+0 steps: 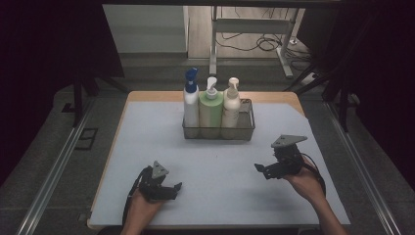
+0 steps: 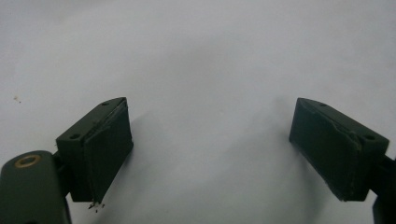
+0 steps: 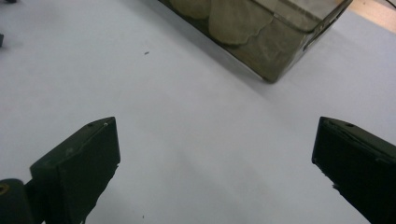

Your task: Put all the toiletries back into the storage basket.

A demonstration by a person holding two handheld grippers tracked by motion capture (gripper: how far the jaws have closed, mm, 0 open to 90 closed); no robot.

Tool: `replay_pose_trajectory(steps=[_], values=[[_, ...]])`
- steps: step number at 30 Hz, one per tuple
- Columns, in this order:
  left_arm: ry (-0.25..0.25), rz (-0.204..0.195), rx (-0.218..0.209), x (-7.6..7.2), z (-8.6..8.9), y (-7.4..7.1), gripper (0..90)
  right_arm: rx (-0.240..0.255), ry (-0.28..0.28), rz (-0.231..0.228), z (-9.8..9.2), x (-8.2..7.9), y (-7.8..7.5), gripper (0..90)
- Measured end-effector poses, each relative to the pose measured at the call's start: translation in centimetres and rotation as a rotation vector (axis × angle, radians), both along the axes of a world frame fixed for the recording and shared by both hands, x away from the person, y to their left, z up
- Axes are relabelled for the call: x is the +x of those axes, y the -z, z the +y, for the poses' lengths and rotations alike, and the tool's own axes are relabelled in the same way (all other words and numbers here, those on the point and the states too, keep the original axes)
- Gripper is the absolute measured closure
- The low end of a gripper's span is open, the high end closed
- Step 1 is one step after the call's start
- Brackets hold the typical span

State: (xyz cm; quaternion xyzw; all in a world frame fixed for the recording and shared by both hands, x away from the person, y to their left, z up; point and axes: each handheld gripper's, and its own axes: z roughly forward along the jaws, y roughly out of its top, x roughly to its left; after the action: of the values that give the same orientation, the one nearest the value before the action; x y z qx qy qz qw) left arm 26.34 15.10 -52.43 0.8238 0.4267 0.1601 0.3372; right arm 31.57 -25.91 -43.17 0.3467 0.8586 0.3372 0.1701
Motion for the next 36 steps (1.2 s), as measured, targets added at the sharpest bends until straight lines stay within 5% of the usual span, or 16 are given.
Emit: replay_pose_trajectory(steps=[16, 36], values=[[-0.001, 0.000, -0.001, 0.0, 0.0, 0.0, 12.7, -0.021, 0.025, 0.024, -1.3, -1.8, 4.3, 1.3], [0.000, -0.001, -0.001, 0.0, 0.0, 0.0, 12.7, 0.033, 0.061, 0.055, -2.4, -2.9, 8.9, 0.0]])
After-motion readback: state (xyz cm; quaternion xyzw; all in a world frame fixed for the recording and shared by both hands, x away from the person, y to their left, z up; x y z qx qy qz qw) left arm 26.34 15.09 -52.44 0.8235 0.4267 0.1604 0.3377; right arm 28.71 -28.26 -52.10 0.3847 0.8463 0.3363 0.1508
